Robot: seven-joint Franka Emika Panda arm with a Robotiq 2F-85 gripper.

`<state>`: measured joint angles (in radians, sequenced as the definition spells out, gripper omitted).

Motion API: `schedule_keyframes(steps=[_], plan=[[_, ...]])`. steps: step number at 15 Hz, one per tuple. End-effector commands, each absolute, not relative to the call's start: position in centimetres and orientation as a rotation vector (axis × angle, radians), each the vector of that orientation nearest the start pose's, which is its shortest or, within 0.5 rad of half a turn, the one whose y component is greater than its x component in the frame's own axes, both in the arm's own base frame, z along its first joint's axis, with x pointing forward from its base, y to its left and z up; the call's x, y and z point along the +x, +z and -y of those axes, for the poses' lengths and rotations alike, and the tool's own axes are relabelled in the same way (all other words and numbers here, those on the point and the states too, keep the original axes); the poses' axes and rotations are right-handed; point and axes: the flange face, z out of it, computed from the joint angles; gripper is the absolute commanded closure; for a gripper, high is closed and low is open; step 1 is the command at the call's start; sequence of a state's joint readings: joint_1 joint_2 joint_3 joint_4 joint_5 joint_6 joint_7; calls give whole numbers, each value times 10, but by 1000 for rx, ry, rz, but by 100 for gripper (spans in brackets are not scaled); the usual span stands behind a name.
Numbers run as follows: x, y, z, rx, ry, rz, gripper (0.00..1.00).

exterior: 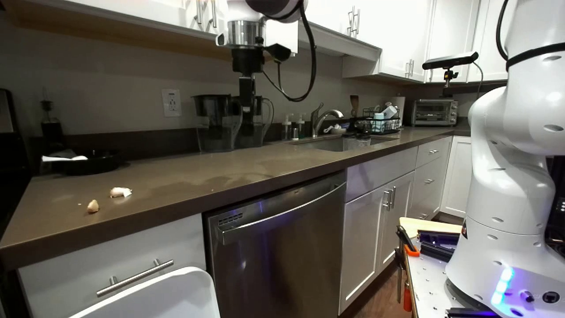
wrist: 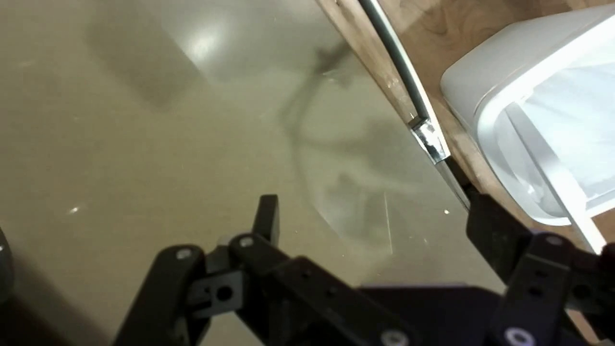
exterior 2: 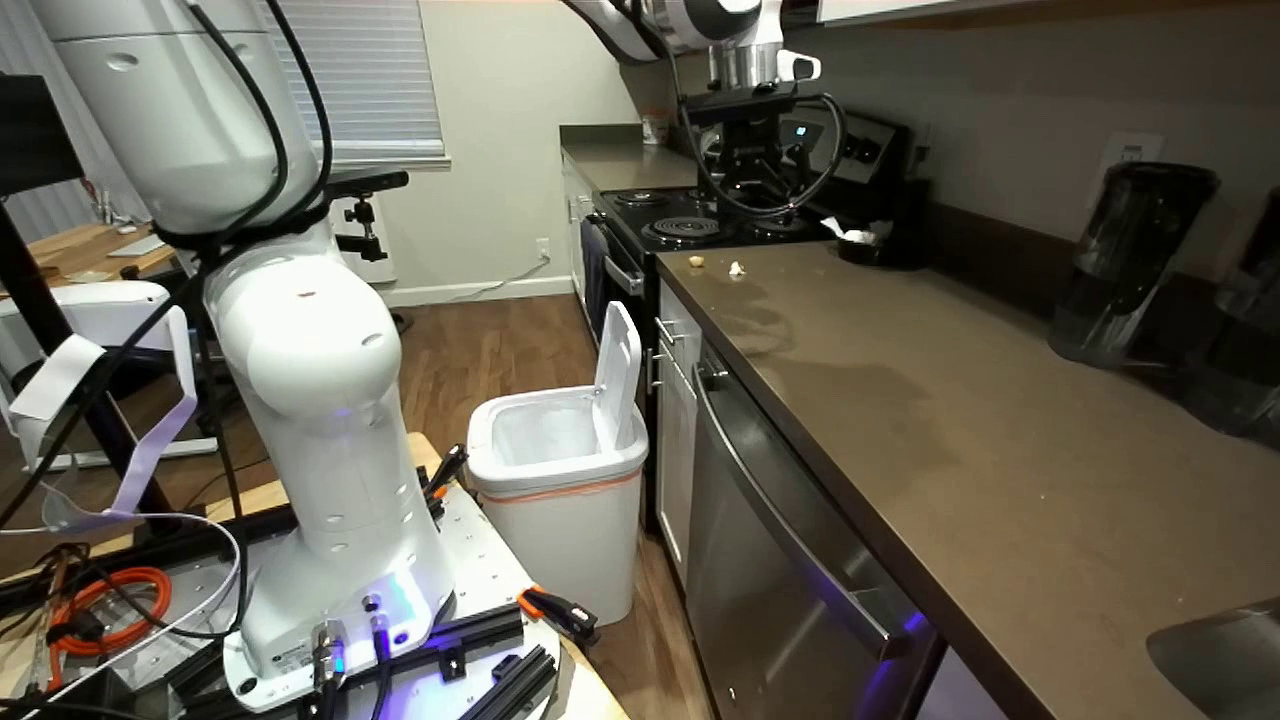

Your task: Throw a clove of garlic in the bin

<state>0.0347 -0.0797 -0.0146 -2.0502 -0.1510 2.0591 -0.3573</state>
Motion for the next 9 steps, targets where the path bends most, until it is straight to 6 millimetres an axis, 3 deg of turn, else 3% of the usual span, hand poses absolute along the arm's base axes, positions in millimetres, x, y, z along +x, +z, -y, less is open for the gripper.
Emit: schedule_keyframes(steps=[1, 2, 9], plan=[[578, 476, -20, -3132, -119, 1014, 0], [558, 478, -15, -3172, -111, 878, 0], [585, 468, -31, -3135, -166, 1039, 0]])
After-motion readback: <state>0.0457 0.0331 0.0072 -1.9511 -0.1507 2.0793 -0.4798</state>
